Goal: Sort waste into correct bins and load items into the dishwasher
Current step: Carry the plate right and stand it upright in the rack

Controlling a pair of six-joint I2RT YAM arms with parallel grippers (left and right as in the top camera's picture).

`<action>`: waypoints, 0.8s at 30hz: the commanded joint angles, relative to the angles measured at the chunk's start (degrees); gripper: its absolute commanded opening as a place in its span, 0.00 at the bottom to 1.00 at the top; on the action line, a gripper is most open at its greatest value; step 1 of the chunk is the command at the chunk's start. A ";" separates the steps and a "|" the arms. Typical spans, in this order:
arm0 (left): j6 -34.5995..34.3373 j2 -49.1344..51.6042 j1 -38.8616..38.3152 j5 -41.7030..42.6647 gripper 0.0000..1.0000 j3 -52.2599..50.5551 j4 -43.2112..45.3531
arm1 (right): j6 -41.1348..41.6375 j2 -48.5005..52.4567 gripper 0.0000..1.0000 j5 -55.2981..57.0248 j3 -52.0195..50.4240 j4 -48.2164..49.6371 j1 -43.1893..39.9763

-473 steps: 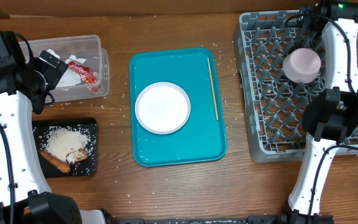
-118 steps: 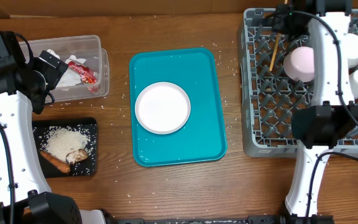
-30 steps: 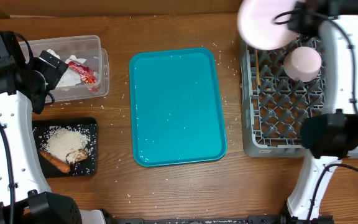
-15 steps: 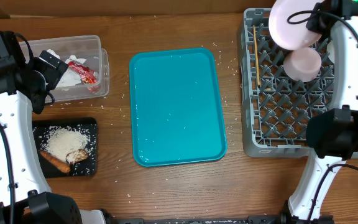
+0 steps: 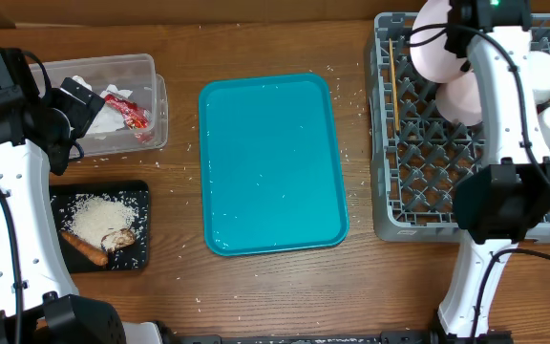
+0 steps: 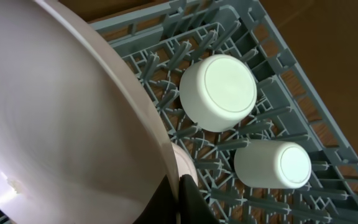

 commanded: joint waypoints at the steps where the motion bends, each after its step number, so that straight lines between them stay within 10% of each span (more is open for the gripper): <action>1: -0.35 -0.76 -0.02 -0.42 1.00 1.05 0.09 | 1.62 -0.09 0.04 4.70 -2.75 1.68 0.96; 19: -0.35 -0.76 -0.02 -0.42 1.00 1.05 0.09 | 6.21 -4.35 0.18 5.84 -7.15 -1.25 4.70; 24: -0.35 -0.76 -0.02 -0.42 1.00 1.05 0.09 | 6.21 -10.01 0.50 -0.81 -7.06 -1.16 6.95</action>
